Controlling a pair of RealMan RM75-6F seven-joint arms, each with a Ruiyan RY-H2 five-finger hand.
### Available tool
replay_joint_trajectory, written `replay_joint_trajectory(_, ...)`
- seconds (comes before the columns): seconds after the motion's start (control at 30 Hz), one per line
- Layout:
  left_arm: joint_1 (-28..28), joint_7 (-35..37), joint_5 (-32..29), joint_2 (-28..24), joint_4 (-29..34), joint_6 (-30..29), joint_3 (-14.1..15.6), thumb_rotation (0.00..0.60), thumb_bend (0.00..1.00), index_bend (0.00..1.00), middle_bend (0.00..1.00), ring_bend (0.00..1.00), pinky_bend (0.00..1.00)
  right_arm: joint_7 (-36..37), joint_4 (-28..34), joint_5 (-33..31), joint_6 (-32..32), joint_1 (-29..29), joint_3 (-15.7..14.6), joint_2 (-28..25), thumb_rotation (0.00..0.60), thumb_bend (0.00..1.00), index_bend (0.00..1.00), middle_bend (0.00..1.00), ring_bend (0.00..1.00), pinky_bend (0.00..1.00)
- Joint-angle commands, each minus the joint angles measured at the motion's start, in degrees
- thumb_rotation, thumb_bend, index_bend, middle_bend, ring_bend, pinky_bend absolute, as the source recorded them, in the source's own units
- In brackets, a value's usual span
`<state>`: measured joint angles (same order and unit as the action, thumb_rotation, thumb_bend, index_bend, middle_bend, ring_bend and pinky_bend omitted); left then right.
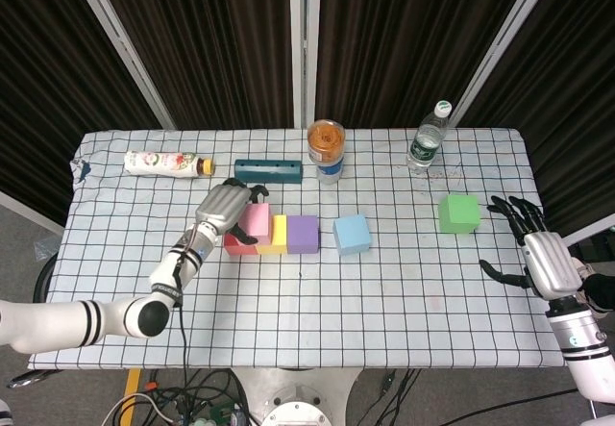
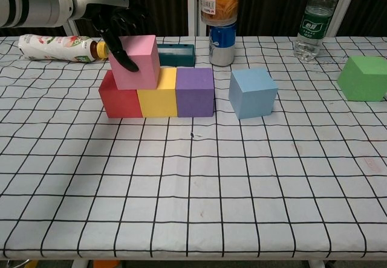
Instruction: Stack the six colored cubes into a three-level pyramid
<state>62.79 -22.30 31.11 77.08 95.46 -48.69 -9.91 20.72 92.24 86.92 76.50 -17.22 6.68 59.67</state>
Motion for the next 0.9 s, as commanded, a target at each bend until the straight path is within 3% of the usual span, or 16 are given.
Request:
replay_joint_trajectory(0.03,0.23,-0.41,-0.65,-0.15,0.2,0.3,0.24,0.6,0.0,0.17,0.27,0.23,0.13,0.03,-0.02,-0.01,-0.02,-0.01,0.01,0.0,0.6,0.18,0.0,0.19,0.01,0.0)
replay_joint_trajectory(0.33,-0.07,0.3,-1.14,-1.63,2.5,0.03,-0.11,0.6,0.0,0.11,0.13,0.14,0.13,0.1,-0.21,-0.04,-1.01,-0.34,-0.18,-0.13,0.6,0.18,0.0,0.18,0.01,0.0)
replay_joint_trajectory(0.53,-4.85,5.62,5.16,-6.32,8.3,-3.85,-1.4,0.6,0.0,0.1,0.09,0.09,0.12,0.38,-0.43,0.39,-4.64,-2.42,-0.41,-0.46,0.6,0.18,0.0,0.18,0.0,0.0)
replay_joint_trajectory(0.8,-16.48,11.02,17.7,-11.12,10.04,-16.9,1.59,0.6,0.0,0.11,0.09,0.09,0.11,-1.44,-2.01,-0.17,-15.6,-9.74,0.14,2.17,0.6,0.18,0.0,0.16,0.0,0.0)
replay_joint_trajectory(0.9,-21.0,12.09,21.56,-11.78,9.45,-21.79,3.6,0.6,0.0,0.13,0.11,0.09,0.11,-2.98,-3.23,-1.3,-20.05,-13.09,0.83,4.8,0.6,0.14,0.0,0.13,0.0,0.0)
